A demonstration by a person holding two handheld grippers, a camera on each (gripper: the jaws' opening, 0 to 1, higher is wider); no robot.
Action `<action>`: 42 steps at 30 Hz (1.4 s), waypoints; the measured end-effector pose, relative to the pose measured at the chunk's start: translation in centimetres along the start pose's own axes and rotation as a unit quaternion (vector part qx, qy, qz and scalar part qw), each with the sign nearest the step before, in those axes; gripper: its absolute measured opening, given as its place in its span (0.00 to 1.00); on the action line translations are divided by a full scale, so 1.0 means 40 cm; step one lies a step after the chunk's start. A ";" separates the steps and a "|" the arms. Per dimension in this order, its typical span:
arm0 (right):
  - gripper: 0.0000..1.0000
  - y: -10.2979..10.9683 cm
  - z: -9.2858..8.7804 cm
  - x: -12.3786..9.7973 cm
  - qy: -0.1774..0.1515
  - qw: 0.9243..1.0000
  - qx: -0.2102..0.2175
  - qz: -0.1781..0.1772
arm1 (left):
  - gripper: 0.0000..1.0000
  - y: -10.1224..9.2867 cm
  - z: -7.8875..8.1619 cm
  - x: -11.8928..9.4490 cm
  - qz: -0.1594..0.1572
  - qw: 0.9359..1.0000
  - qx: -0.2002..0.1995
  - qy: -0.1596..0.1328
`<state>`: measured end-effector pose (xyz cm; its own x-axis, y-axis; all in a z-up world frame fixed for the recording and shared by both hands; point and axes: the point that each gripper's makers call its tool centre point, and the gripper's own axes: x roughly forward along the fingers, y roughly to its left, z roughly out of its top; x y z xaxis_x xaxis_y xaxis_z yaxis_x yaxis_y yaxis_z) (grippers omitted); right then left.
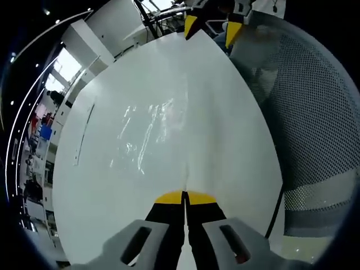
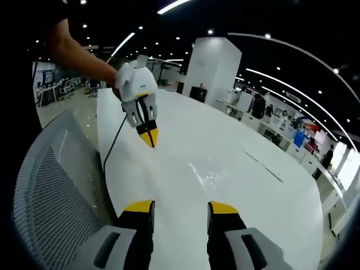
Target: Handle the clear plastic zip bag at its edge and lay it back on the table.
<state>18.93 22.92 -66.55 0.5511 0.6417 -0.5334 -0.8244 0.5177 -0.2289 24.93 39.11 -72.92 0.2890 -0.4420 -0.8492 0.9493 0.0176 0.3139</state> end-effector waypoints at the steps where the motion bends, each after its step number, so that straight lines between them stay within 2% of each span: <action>1: 0.31 0.002 0.003 0.002 -0.001 1.000 -0.002 0.002 | 0.00 -0.002 0.000 0.000 0.000 1.000 -0.001 0.001; 8: 0.27 0.015 0.028 0.028 -0.005 1.000 -0.022 0.022 | 0.00 -0.014 0.008 -0.006 0.003 1.000 -0.004 0.009; 16: 0.24 0.032 0.059 0.059 -0.008 0.998 -0.052 0.041 | 0.00 -0.034 0.037 -0.011 0.004 1.000 0.001 0.010; 23: 0.20 0.060 0.058 0.087 0.006 0.995 -0.066 0.069 | 0.00 -0.056 0.057 -0.010 -0.005 1.000 0.008 0.016; 30: 0.14 0.073 0.035 0.110 0.027 0.994 -0.068 0.079 | 0.00 -0.065 0.075 -0.015 -0.007 1.000 0.001 0.020; 42: 0.06 0.089 0.023 0.150 0.047 0.989 -0.108 0.087 | 0.00 -0.081 0.111 -0.024 -0.013 1.000 -0.001 0.018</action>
<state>19.44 29.13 -69.82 0.3922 0.6499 -0.6510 -0.9197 0.2641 -0.2904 21.01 35.48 -71.22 0.2685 -0.4096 -0.8719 0.9567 0.0080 0.2908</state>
